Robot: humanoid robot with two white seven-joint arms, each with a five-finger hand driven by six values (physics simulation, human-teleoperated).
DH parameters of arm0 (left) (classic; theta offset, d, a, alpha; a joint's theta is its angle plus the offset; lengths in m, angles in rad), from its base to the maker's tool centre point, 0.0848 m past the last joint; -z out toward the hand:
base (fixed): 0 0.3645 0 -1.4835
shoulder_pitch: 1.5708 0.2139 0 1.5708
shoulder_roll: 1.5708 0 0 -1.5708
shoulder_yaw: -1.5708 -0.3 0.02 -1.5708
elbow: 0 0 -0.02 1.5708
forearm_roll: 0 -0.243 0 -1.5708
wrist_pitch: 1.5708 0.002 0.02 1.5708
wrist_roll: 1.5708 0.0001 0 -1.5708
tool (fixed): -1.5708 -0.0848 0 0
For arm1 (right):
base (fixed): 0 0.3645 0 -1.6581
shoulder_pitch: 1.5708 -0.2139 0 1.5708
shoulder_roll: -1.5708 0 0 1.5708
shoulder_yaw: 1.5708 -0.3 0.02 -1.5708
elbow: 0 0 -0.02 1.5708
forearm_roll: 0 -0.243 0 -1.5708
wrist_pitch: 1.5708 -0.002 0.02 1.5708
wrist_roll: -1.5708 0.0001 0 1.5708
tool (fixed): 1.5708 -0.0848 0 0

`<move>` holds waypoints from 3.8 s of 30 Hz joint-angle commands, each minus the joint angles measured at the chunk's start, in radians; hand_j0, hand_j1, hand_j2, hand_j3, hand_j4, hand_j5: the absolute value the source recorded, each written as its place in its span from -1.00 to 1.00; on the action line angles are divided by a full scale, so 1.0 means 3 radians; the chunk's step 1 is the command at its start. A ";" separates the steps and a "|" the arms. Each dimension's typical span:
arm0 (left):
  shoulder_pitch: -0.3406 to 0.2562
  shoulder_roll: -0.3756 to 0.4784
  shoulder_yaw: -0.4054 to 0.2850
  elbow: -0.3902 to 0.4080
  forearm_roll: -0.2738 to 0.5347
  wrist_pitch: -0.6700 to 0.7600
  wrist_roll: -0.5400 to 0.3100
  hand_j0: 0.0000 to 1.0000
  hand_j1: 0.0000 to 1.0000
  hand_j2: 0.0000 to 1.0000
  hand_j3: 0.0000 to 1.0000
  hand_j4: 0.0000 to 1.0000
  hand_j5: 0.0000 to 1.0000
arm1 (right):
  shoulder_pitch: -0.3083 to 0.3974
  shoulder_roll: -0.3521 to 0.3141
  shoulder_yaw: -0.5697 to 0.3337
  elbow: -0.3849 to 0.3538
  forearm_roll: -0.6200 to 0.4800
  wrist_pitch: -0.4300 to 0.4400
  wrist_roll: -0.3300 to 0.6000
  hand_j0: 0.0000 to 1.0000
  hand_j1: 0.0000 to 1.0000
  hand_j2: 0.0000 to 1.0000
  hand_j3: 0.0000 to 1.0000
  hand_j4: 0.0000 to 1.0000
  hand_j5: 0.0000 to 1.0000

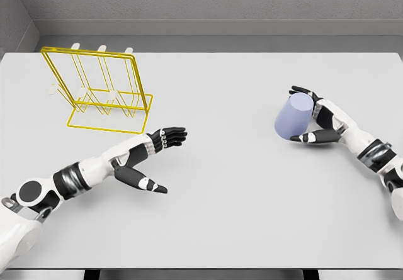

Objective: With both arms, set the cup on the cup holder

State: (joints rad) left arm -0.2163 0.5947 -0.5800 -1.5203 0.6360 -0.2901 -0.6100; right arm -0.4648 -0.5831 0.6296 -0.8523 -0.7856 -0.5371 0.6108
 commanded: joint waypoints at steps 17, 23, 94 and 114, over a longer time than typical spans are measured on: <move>0.0005 0.0007 0.0006 -0.0015 0.0017 -0.0005 -0.0003 1.00 1.00 1.00 1.00 1.00 1.00 | -0.0046 0.0052 0.0059 0.0029 -0.0025 0.0021 0.0000 0.49 0.49 0.49 0.49 0.49 0.49; 0.0005 0.0007 0.0011 -0.0015 0.0022 -0.0015 -0.0003 1.00 1.00 1.00 1.00 1.00 1.00 | -0.0072 0.0052 0.0059 0.0019 -0.0025 0.0001 0.0000 0.44 0.44 0.44 0.44 0.44 0.44; -0.0194 -0.0264 0.0129 0.0681 -0.0116 0.0011 -0.0003 1.00 1.00 1.00 1.00 1.00 1.00 | -0.0215 0.0599 0.0990 -0.0861 -0.0005 -0.0045 0.0000 0.43 0.43 0.43 0.43 0.43 0.43; -0.0189 -0.0254 0.0129 0.0681 -0.0111 0.0011 -0.0003 1.00 1.00 1.00 1.00 1.00 1.00 | -0.0220 0.0584 0.0975 -0.0851 0.0113 -0.0045 0.0000 1.00 1.00 1.00 1.00 1.00 1.00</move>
State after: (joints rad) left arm -0.2730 0.5166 -0.5417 -1.3154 0.5961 -0.2869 -0.6108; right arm -0.5308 -0.4068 0.9235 -1.1067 -0.7464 -0.5511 0.6108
